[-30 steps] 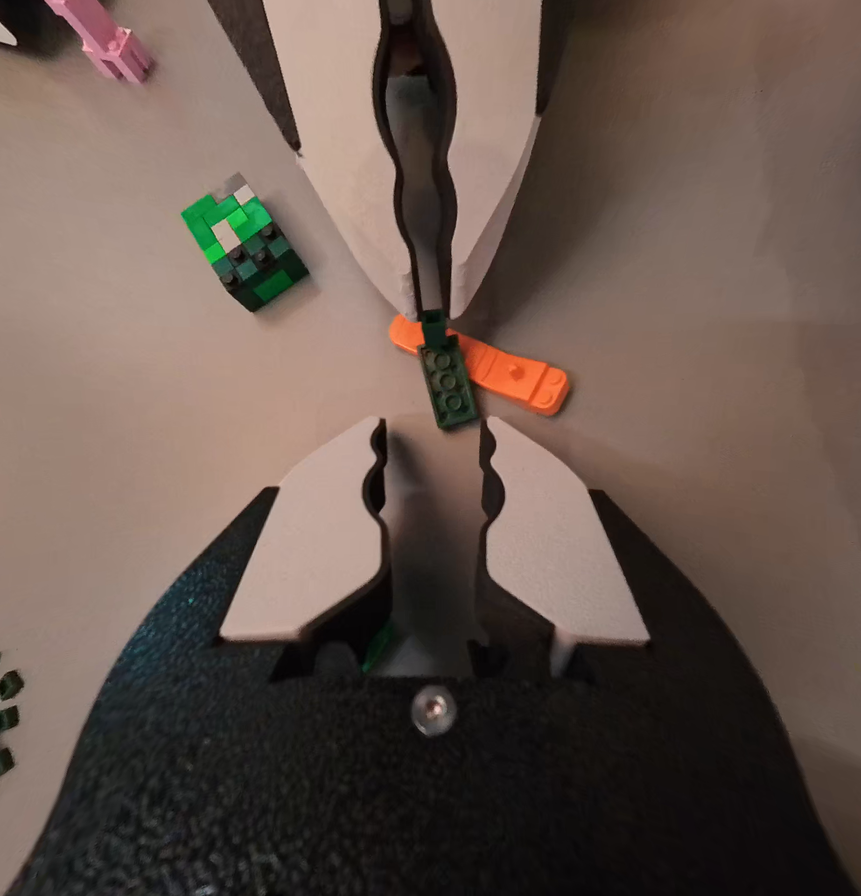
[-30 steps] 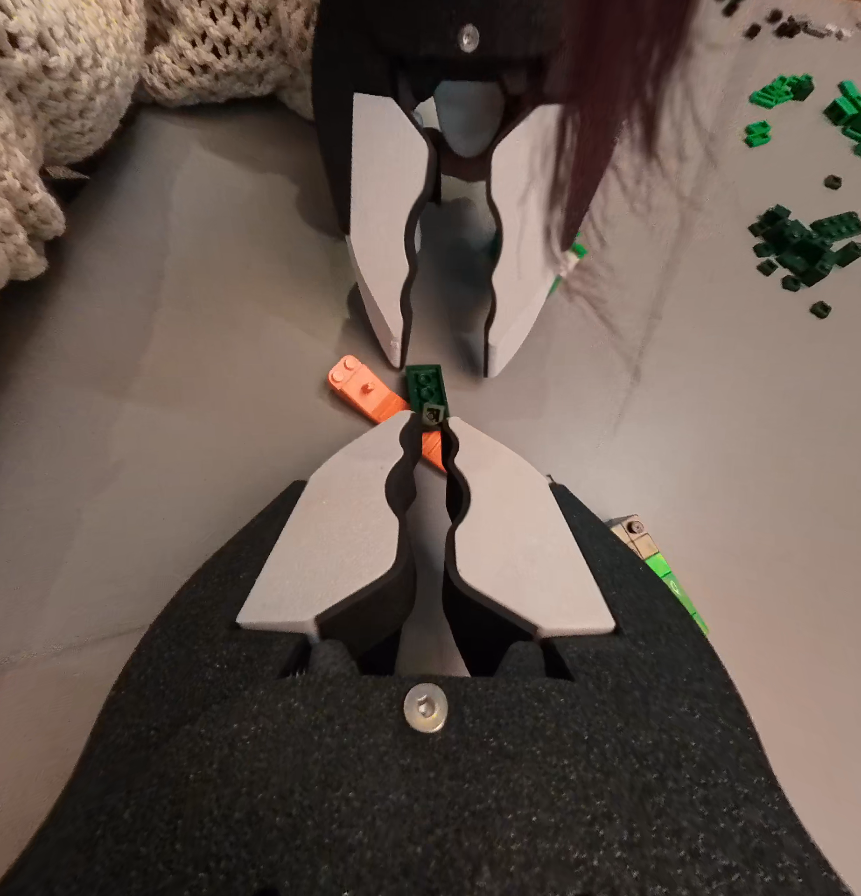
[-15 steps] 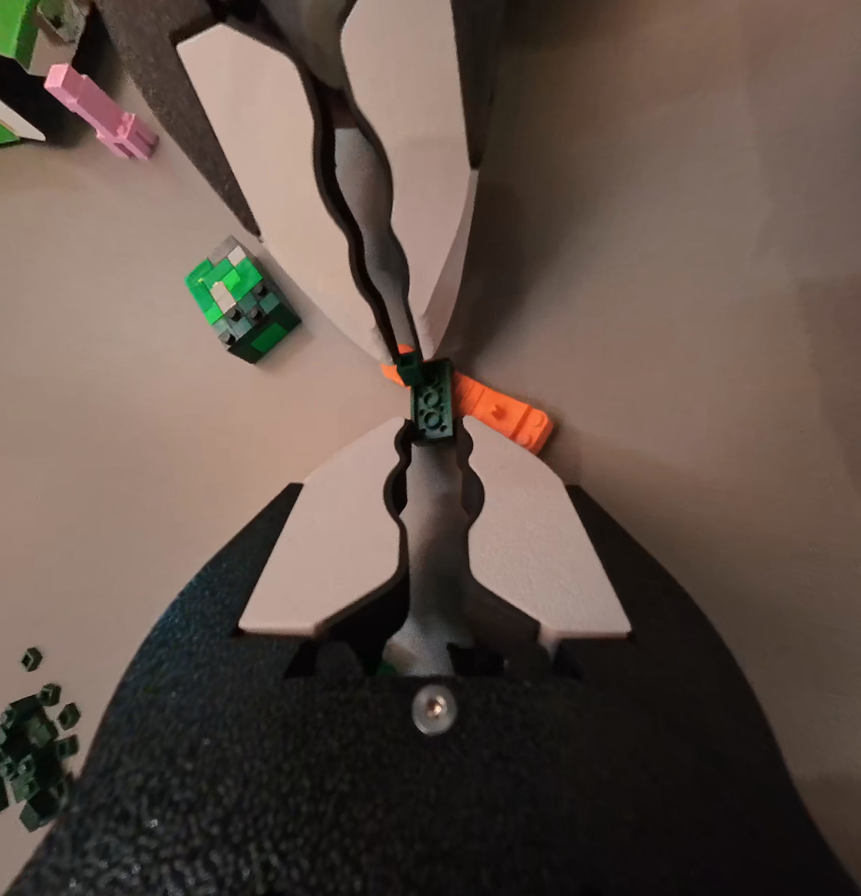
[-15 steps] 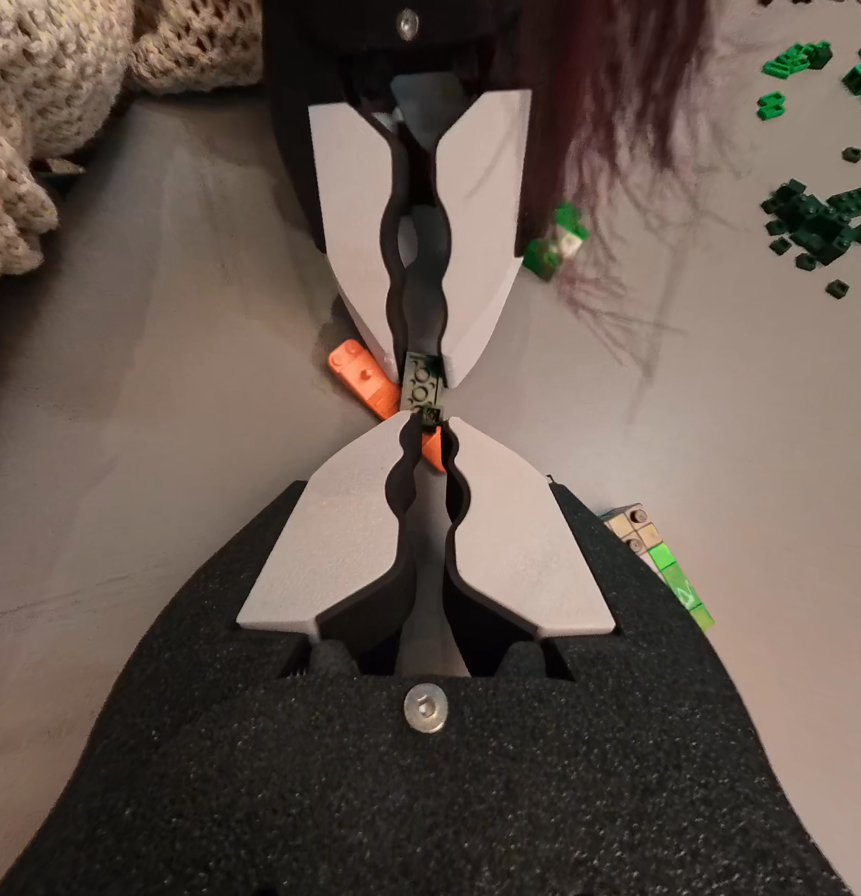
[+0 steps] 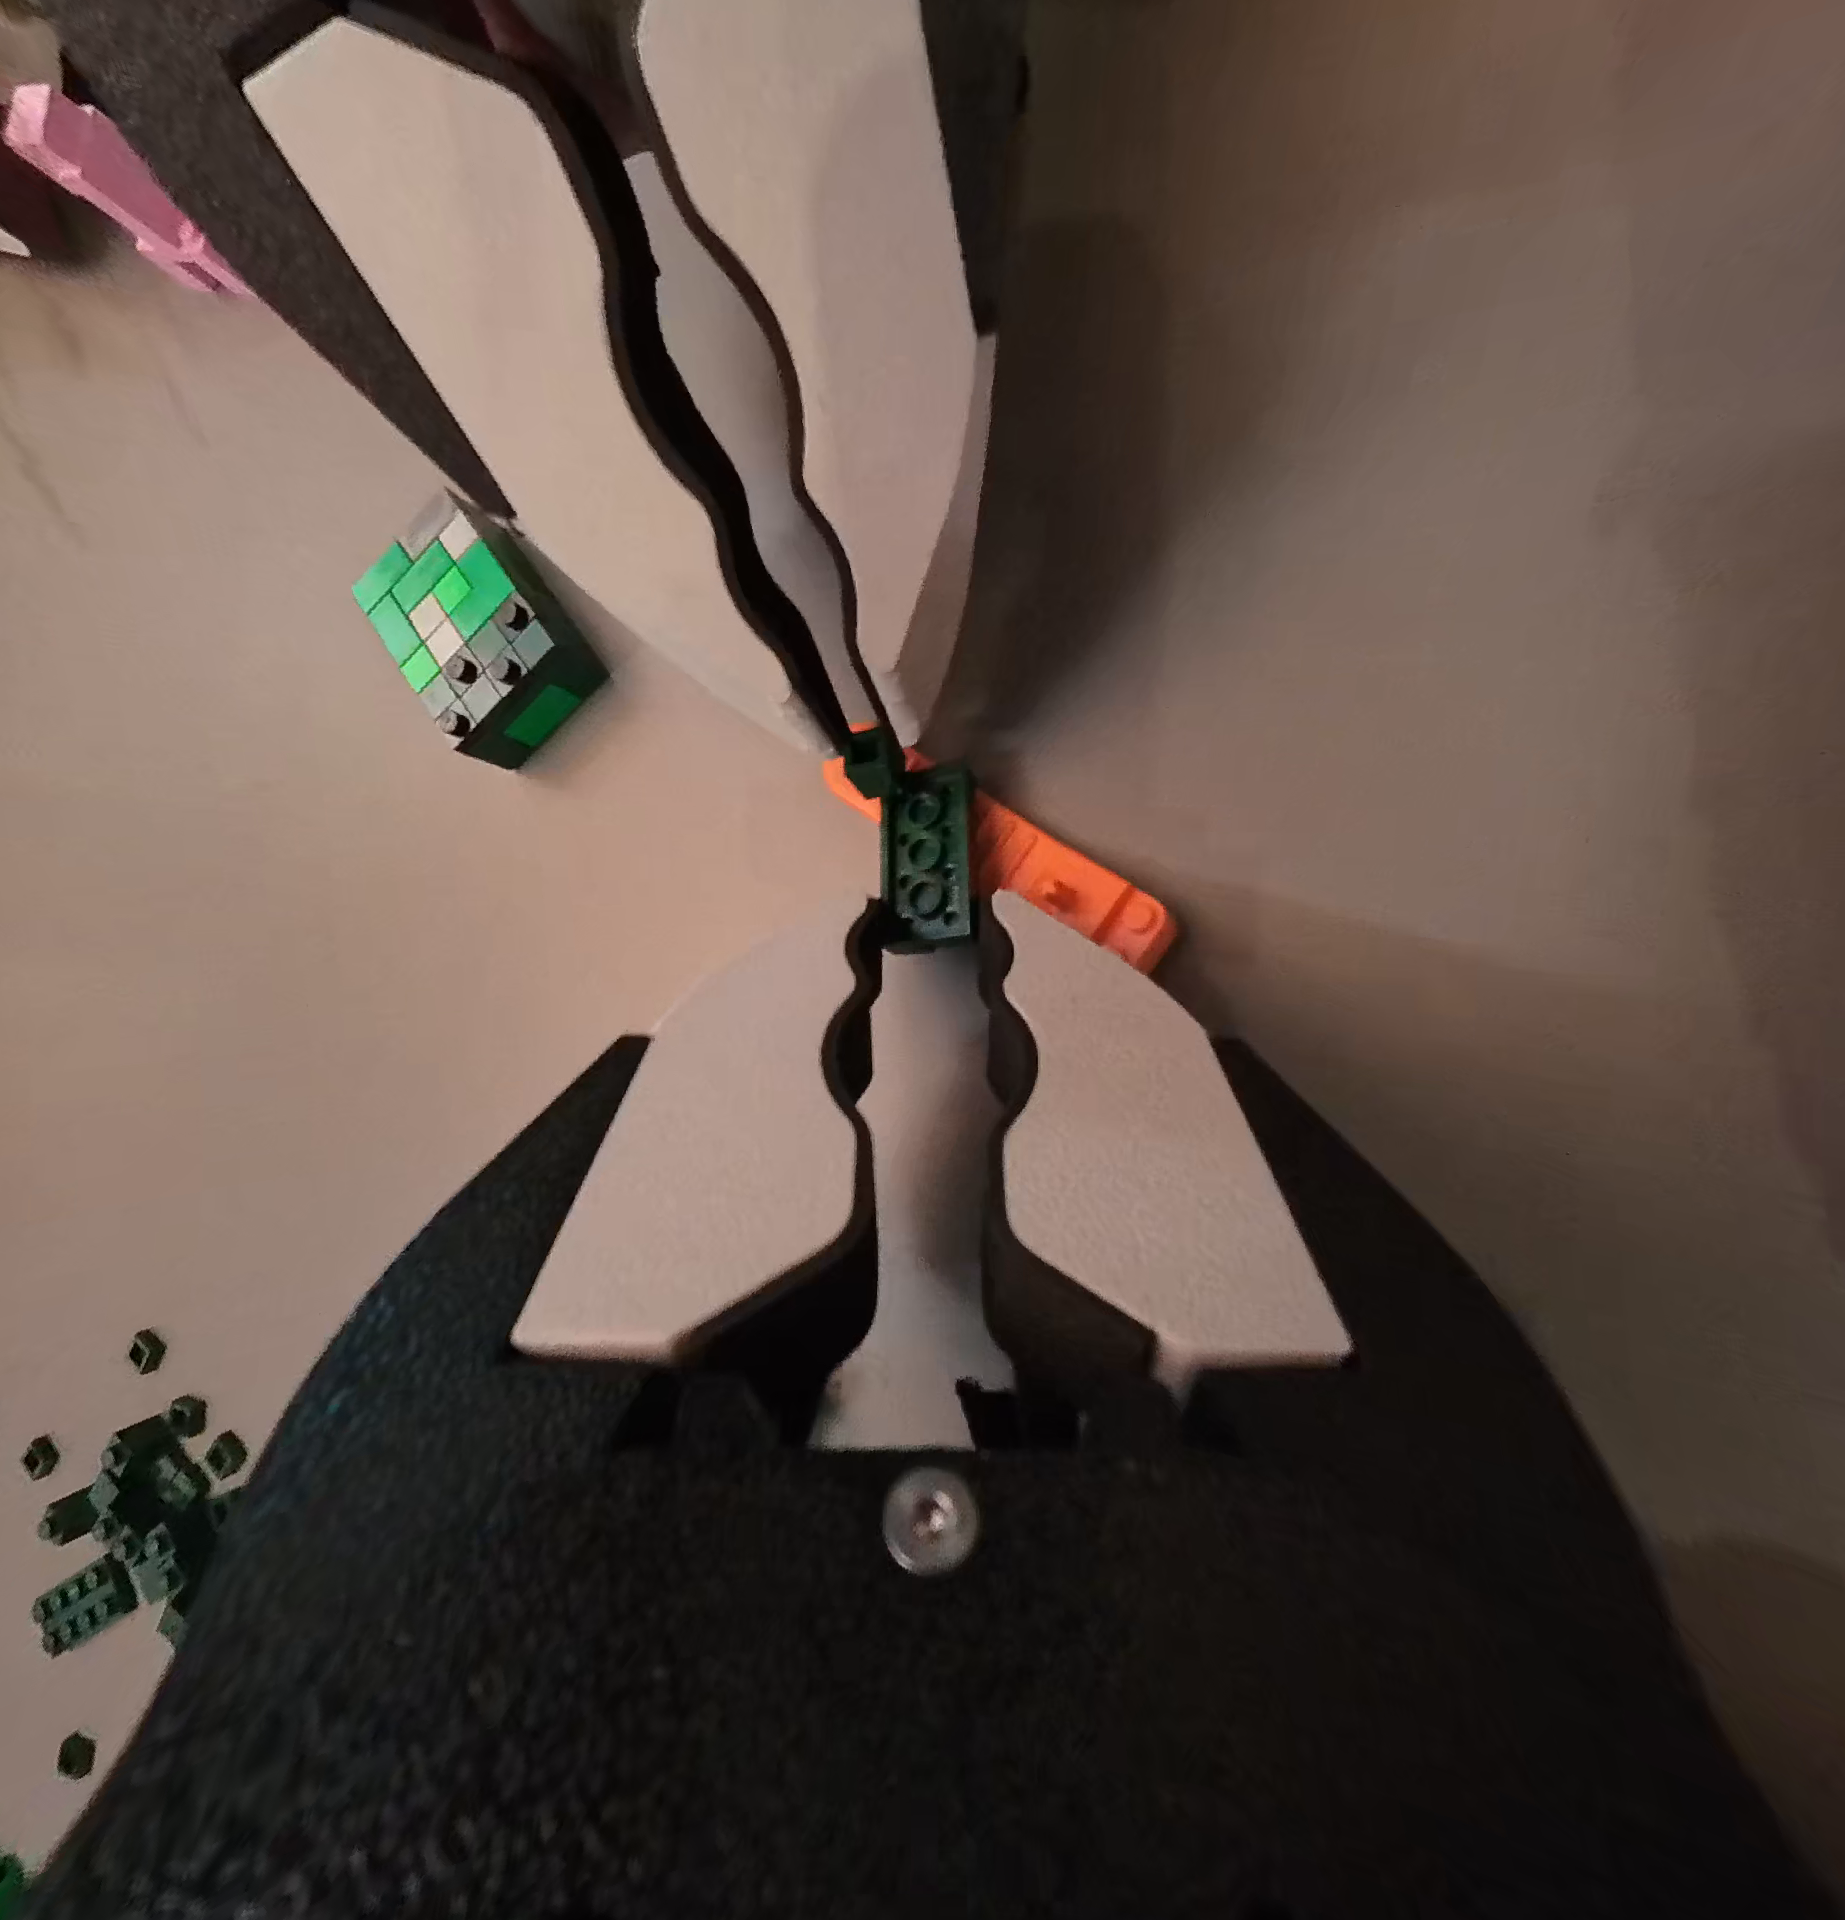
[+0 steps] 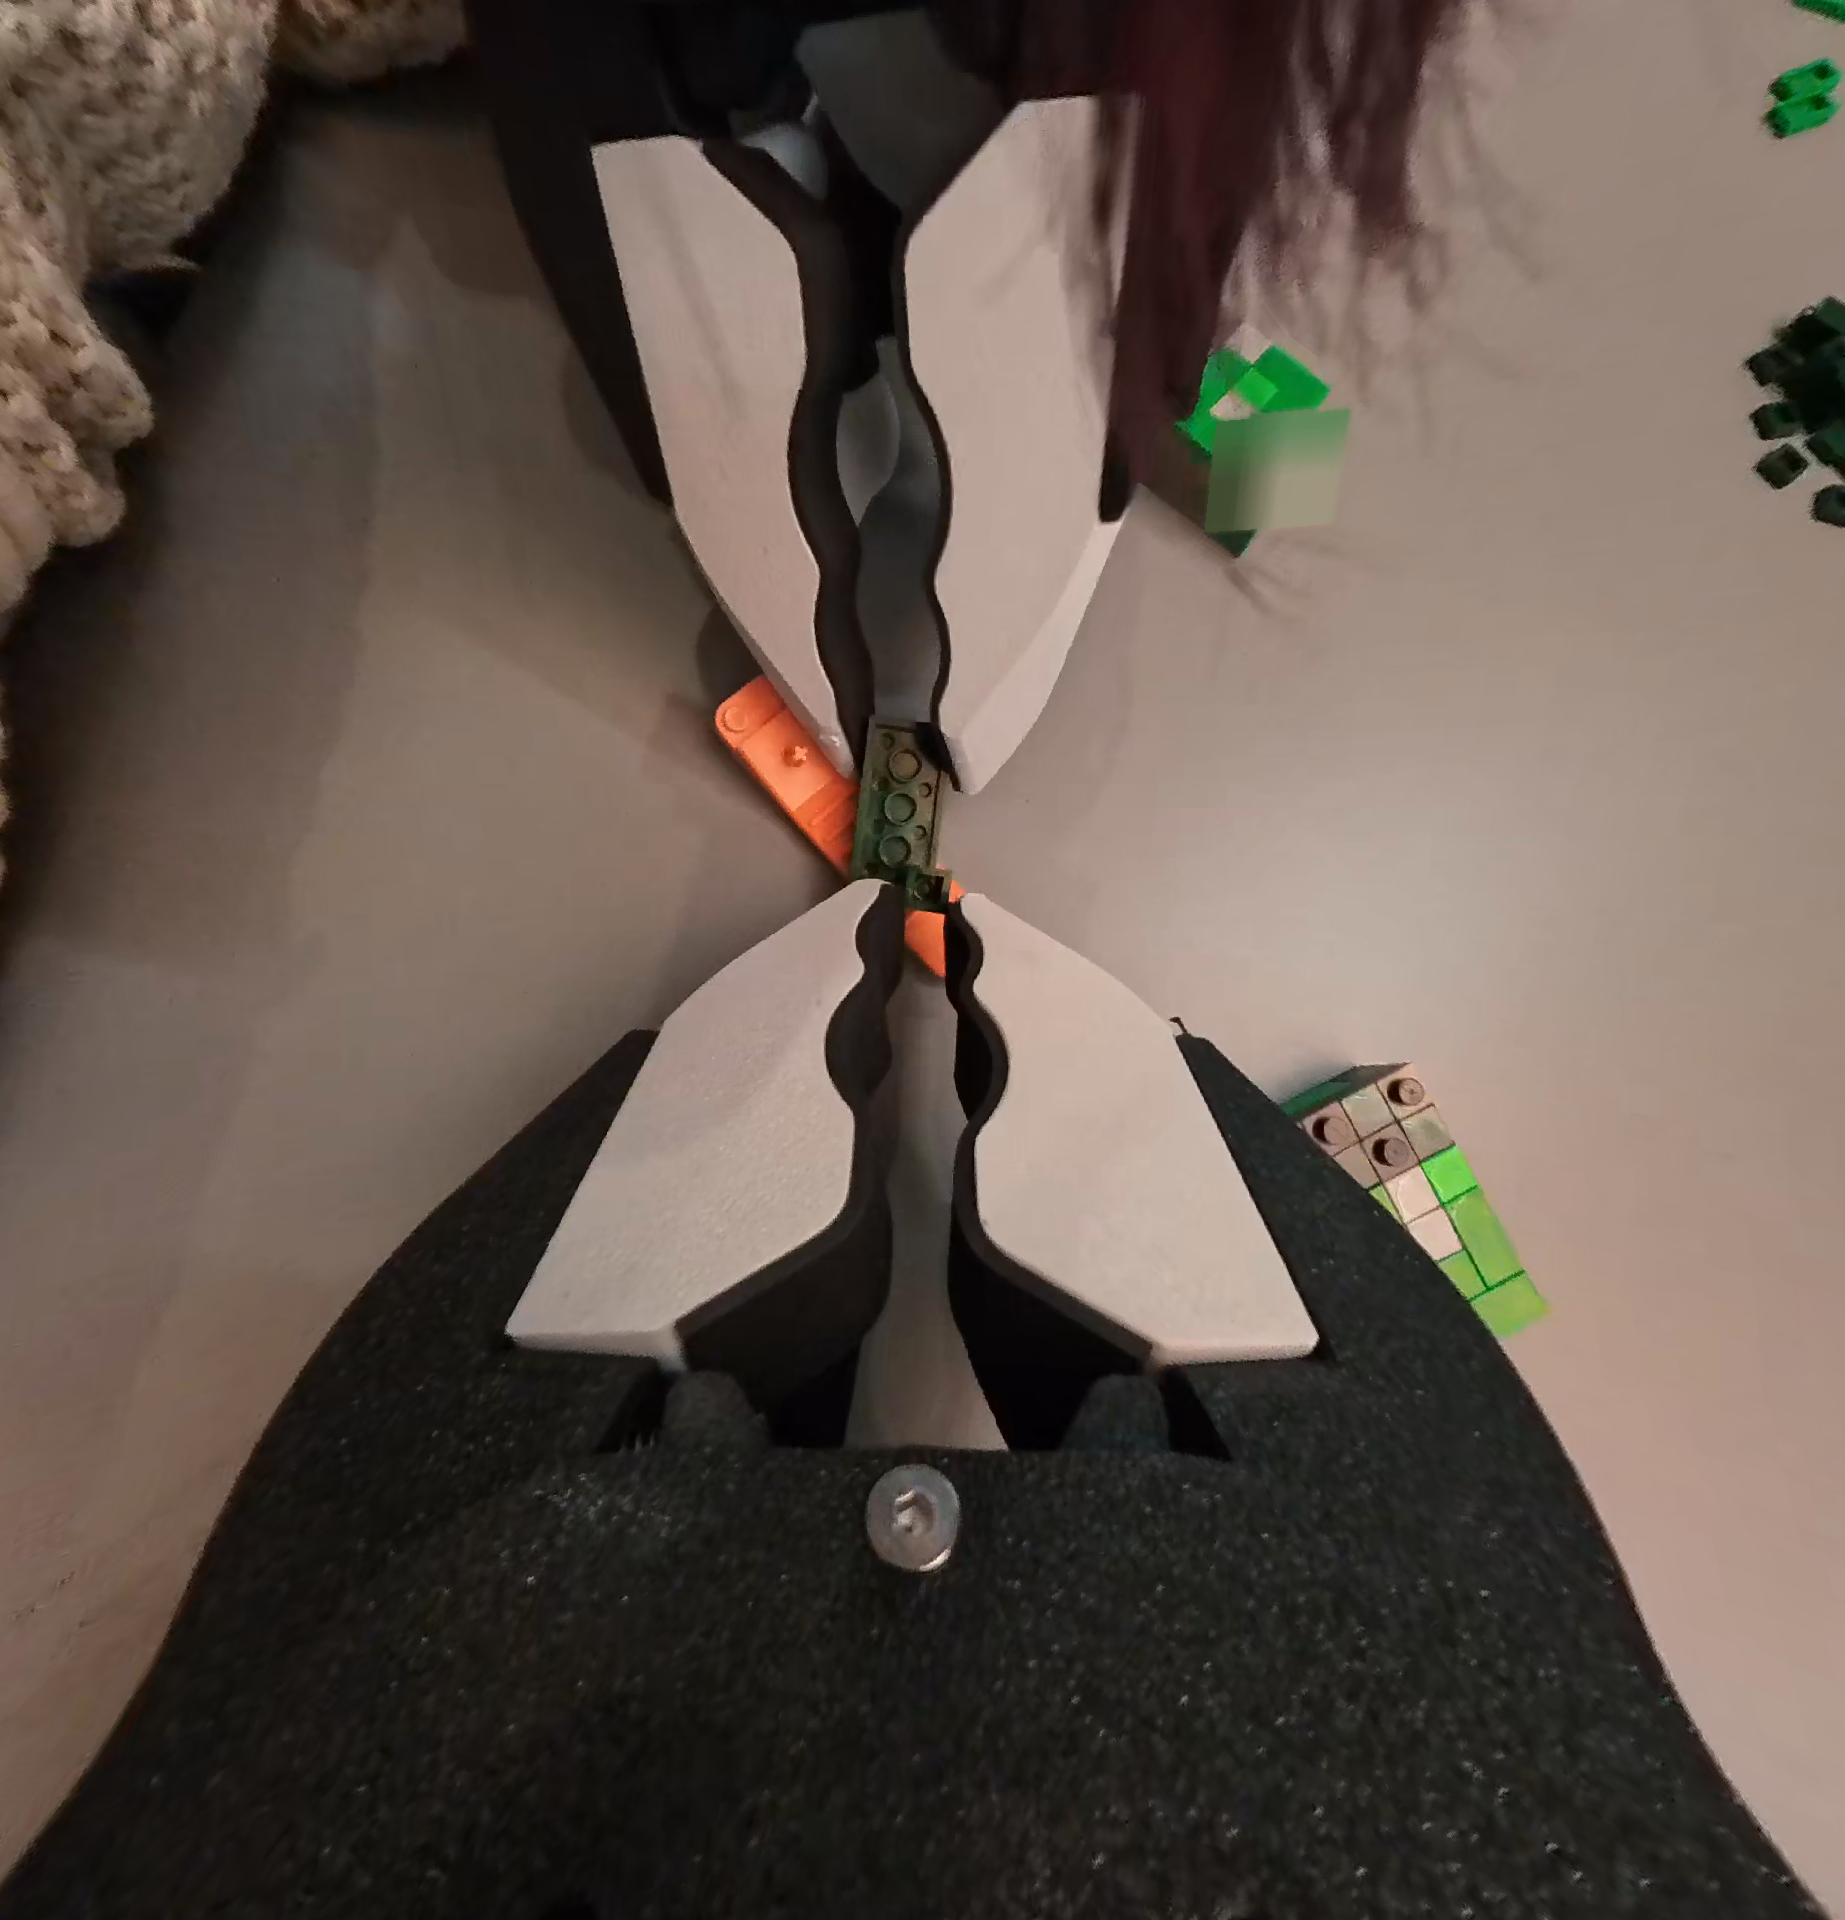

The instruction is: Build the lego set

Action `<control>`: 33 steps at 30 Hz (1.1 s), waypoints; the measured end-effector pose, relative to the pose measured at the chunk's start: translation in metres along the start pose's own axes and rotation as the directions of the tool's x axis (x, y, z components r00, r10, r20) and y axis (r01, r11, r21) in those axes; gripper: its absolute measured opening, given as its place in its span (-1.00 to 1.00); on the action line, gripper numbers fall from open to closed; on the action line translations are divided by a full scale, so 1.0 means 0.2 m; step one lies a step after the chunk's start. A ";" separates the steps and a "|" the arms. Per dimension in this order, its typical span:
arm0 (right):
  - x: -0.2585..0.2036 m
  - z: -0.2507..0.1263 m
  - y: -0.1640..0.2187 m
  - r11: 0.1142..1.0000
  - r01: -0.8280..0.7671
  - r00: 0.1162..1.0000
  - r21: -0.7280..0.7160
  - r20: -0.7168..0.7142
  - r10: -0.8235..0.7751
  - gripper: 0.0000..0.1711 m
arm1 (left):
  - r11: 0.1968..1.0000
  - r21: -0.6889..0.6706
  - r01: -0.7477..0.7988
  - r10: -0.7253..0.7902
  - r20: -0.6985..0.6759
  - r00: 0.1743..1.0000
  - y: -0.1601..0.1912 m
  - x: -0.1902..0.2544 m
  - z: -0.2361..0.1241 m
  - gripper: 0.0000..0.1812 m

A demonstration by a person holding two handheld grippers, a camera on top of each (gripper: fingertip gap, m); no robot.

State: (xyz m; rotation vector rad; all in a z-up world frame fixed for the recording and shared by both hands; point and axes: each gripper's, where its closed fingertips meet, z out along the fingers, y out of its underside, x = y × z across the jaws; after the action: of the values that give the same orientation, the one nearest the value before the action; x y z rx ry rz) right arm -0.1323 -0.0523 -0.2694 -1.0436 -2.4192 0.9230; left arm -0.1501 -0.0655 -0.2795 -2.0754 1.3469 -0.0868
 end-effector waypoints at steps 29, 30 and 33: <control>0.00 0.01 0.02 1.000 -0.007 1.000 -0.021 0.002 0.007 -0.91 | 0.999 -0.032 -0.019 0.019 0.015 1.000 0.00 0.00 0.00 -0.81; 0.00 0.01 0.02 1.000 -0.006 1.000 -0.018 0.000 0.006 -0.91 | 0.999 -0.034 -0.020 0.020 0.016 1.000 0.00 0.00 0.00 -0.81; 0.00 0.02 0.04 1.000 -0.011 1.000 -0.006 0.019 0.011 -0.91 | 0.999 -0.038 -0.020 0.021 0.017 1.000 0.01 0.00 0.00 -0.81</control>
State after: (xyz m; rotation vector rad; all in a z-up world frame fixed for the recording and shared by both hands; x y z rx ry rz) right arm -0.1311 -0.0502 -0.2780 -1.0566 -2.4355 0.9337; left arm -0.1514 -0.0652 -0.2812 -2.0884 1.3691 -0.0338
